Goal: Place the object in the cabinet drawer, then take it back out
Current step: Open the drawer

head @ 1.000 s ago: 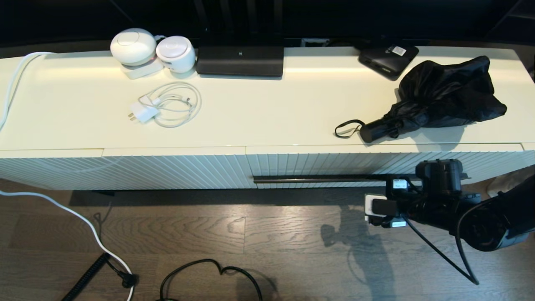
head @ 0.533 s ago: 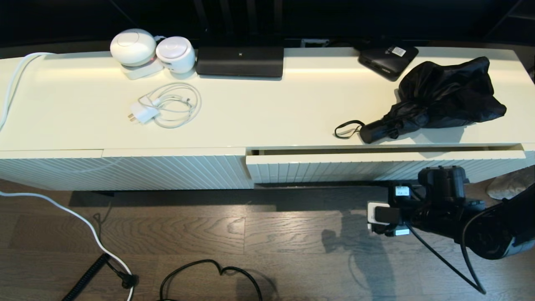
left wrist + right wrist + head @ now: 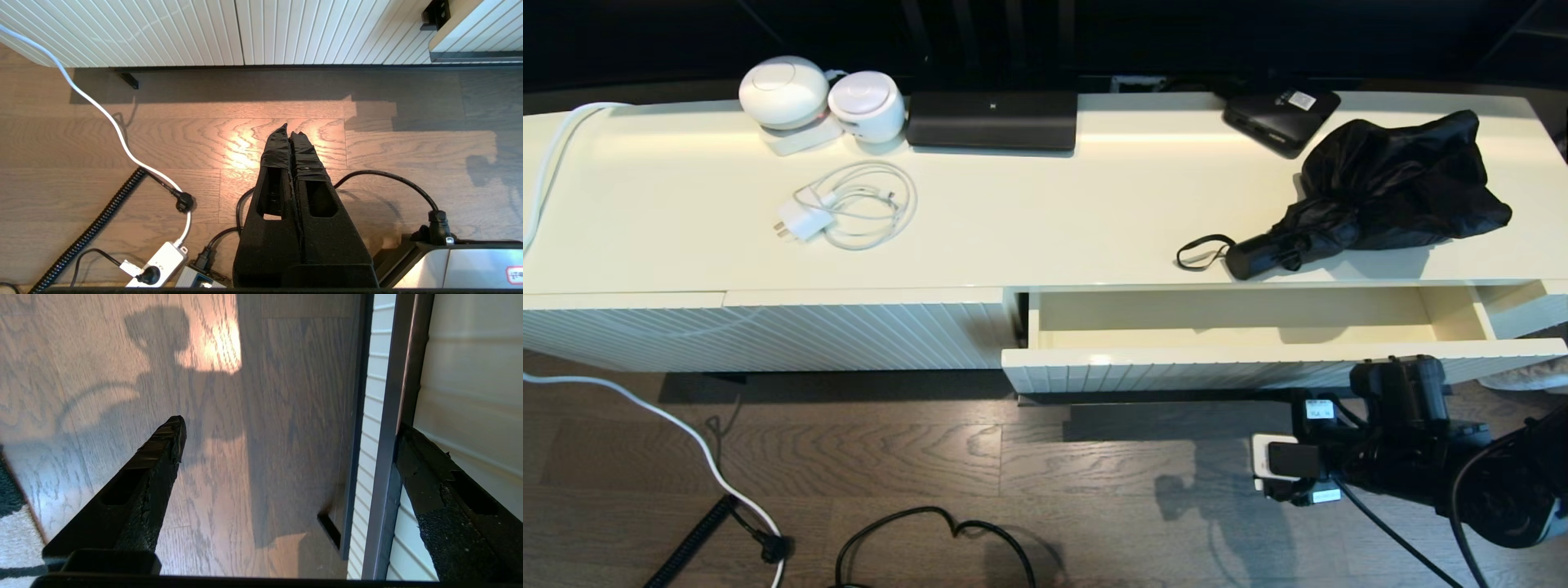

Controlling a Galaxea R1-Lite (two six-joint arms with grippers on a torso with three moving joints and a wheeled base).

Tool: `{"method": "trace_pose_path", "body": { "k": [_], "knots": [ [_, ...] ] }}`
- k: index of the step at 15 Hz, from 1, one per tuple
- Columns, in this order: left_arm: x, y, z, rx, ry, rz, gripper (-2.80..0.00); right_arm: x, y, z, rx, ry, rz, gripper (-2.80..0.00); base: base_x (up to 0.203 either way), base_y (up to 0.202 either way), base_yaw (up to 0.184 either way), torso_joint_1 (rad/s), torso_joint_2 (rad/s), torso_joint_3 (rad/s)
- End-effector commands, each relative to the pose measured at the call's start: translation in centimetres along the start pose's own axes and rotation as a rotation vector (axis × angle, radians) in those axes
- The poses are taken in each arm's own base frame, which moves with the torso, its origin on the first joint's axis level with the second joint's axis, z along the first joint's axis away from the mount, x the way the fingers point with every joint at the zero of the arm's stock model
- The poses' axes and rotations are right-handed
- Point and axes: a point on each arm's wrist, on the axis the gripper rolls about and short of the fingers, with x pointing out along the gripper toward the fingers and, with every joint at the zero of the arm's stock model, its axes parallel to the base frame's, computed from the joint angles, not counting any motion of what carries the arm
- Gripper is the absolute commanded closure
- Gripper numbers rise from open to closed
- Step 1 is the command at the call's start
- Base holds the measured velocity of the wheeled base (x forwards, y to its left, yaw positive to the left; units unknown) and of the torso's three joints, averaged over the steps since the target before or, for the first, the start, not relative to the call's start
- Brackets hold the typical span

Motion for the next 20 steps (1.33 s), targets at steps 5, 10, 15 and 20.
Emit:
{"method": "trace_pose_path", "body": {
  "k": [5,10,15,20],
  "knots": [
    [0.0,0.0,0.0,0.000,-0.001,0.000,0.00,-1.1,2.3,-0.3,0.005,-0.001,-0.005,-2.80,0.000,0.000,0.000,0.000,0.00,0.000],
    [0.0,0.0,0.0,0.000,-0.001,-0.001,0.00,-3.3,2.3,0.1,-0.002,-0.015,-0.055,-2.80,0.000,0.000,0.000,0.000,0.00,0.000],
    [0.0,0.0,0.0,0.000,-0.001,0.000,0.00,-7.9,1.8,1.1,0.002,-0.030,-0.122,-2.80,0.000,0.000,0.000,0.000,0.00,0.000],
    [0.0,0.0,0.0,0.000,0.000,0.000,0.00,-13.5,2.3,1.7,0.020,-0.010,-0.104,0.00,0.000,0.000,0.000,0.000,0.00,0.000]
  ]
}}
